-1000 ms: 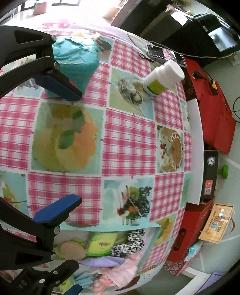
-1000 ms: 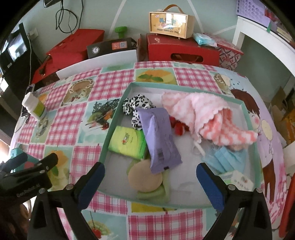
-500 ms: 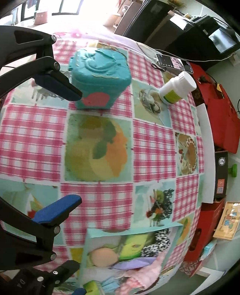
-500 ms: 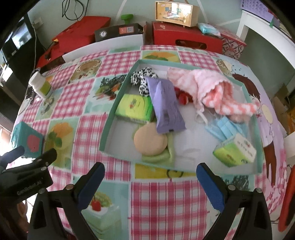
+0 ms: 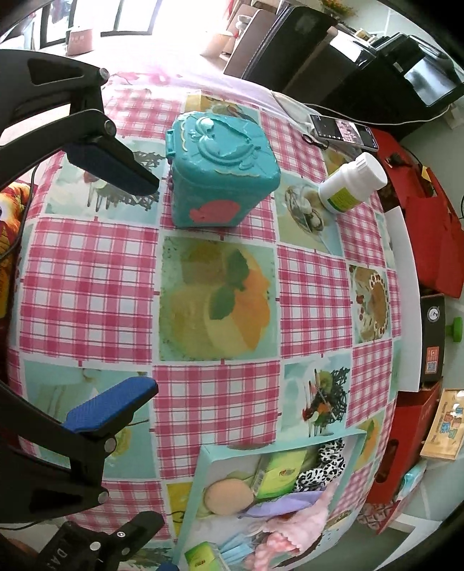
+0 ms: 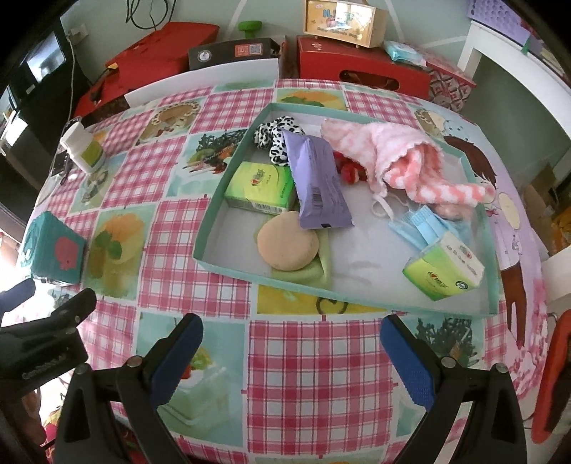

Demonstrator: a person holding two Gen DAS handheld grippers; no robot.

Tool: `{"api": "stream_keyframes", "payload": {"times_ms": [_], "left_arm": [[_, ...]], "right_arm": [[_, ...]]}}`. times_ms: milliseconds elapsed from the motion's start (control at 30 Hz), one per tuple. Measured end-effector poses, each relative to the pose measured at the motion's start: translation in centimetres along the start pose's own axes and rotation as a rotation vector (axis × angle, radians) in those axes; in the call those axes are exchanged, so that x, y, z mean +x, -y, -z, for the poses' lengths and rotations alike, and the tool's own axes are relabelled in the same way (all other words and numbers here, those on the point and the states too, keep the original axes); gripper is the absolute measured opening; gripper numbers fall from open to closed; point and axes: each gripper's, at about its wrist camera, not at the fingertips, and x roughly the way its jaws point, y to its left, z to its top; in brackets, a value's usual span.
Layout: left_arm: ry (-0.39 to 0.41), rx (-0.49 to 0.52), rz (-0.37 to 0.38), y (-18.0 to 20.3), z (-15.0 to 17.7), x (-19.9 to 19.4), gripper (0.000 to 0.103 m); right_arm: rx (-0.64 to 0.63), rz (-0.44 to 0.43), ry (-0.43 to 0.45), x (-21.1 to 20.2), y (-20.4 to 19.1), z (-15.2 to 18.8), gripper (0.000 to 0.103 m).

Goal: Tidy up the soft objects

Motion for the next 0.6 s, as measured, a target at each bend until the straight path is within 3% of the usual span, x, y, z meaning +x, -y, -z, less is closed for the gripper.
{"api": "stream_keyframes", "payload": {"times_ms": [600], "left_arm": [[-0.040, 0.001, 0.013, -0.5, 0.2, 0.0, 0.101]], "right_arm": [[-0.038, -0.008, -0.005, -0.1, -1.1, -0.1, 0.101]]}}
